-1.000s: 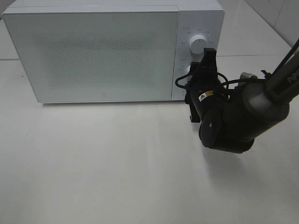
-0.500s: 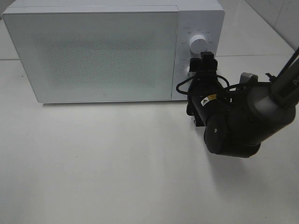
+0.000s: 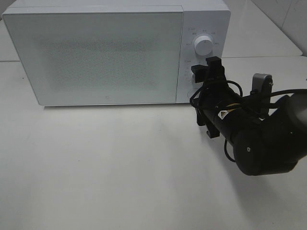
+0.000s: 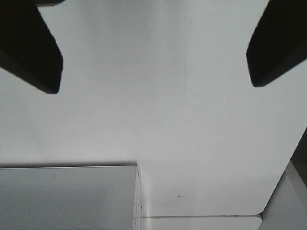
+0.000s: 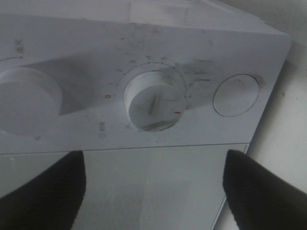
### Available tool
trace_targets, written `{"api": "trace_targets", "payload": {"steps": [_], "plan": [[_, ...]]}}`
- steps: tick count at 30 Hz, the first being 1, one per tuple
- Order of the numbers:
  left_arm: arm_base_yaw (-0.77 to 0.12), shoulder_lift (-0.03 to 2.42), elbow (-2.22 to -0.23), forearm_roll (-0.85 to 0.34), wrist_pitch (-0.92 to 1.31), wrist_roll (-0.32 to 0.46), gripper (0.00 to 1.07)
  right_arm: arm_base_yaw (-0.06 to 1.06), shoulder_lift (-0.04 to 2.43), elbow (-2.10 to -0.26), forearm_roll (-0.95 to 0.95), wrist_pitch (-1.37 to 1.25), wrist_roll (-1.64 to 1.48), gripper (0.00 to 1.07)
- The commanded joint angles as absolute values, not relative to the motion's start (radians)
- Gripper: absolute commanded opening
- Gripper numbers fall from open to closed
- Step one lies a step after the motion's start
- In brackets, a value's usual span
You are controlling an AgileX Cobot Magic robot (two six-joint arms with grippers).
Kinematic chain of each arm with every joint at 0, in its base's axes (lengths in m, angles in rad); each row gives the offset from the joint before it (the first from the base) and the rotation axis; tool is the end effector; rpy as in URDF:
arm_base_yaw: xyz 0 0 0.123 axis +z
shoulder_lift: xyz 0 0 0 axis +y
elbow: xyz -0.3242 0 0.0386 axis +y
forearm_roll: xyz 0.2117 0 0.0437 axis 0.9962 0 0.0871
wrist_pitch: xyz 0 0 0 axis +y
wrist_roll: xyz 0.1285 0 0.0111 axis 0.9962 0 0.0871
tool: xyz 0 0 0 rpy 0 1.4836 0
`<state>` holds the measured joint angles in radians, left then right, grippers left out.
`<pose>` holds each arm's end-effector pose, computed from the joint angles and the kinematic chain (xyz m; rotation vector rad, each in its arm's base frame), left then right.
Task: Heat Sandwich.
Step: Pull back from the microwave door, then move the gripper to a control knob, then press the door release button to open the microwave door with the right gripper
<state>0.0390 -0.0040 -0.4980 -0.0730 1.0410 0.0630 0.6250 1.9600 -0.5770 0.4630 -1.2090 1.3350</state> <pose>-0.0436 -0.0098 0.2443 0.0268 2.0204 -0.0224 0.3214 0.1655 0.1937 1.0905 1.4858 1.2072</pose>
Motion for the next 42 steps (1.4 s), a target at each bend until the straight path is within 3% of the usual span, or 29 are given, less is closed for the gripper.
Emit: {"api": "trace_targets", "payload": {"steps": [1,7,13,25,33,42], "plan": [[0.038,-0.032,-0.495,-0.076,1.039,0.060,1.01,0.620,1.902,-0.547,0.415,-1.177,1.298,0.76],[0.038,-0.032,-0.495,-0.076,1.039,0.061,1.01,0.618,1.826,-0.526,0.336,-1.029,1.202,0.77],[0.038,-0.032,-0.495,-0.076,1.039,0.061,1.01,0.618,1.702,-0.526,0.202,-0.819,0.894,0.85],[0.038,-0.032,-0.495,-0.076,1.039,0.061,1.01,0.617,1.520,-0.531,0.197,-0.428,0.470,0.85],[0.038,-0.032,-0.495,-0.076,1.039,0.061,1.01,0.617,1.495,-0.678,0.189,0.080,0.180,0.83],[0.038,-0.032,-0.495,-0.076,1.039,0.061,1.01,0.617,1.491,-0.772,0.067,0.430,0.105,0.80]]}}
